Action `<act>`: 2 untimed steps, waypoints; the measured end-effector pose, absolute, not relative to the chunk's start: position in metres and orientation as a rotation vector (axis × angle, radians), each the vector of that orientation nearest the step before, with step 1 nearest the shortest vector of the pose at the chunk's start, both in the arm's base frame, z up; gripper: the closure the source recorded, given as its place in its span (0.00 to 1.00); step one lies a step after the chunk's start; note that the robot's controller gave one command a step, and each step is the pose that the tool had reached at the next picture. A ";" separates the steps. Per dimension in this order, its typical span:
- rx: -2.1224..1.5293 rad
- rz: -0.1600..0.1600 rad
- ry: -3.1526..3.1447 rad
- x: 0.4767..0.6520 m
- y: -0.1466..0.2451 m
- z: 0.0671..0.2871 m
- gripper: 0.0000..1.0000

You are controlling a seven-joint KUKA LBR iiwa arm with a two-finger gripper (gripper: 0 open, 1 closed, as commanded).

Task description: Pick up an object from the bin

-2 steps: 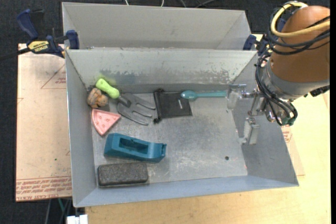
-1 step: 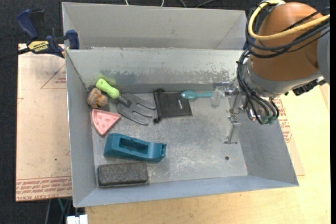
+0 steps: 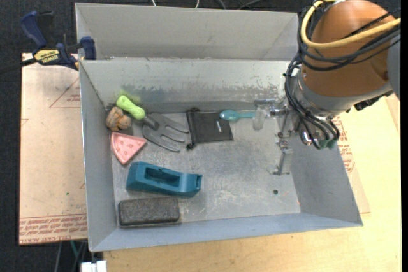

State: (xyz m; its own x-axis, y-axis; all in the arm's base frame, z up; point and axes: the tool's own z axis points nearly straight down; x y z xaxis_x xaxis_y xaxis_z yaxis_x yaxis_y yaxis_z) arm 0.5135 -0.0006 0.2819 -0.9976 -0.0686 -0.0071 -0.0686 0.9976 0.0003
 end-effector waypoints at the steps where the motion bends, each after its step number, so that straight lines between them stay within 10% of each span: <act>1: -0.047 0.003 3.132 0.516 0.035 0.316 0.00; 2: -0.127 0.000 3.132 0.505 0.038 0.323 0.00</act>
Offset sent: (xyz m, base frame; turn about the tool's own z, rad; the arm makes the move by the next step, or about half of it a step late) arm -0.0118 0.0339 0.0427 -0.0203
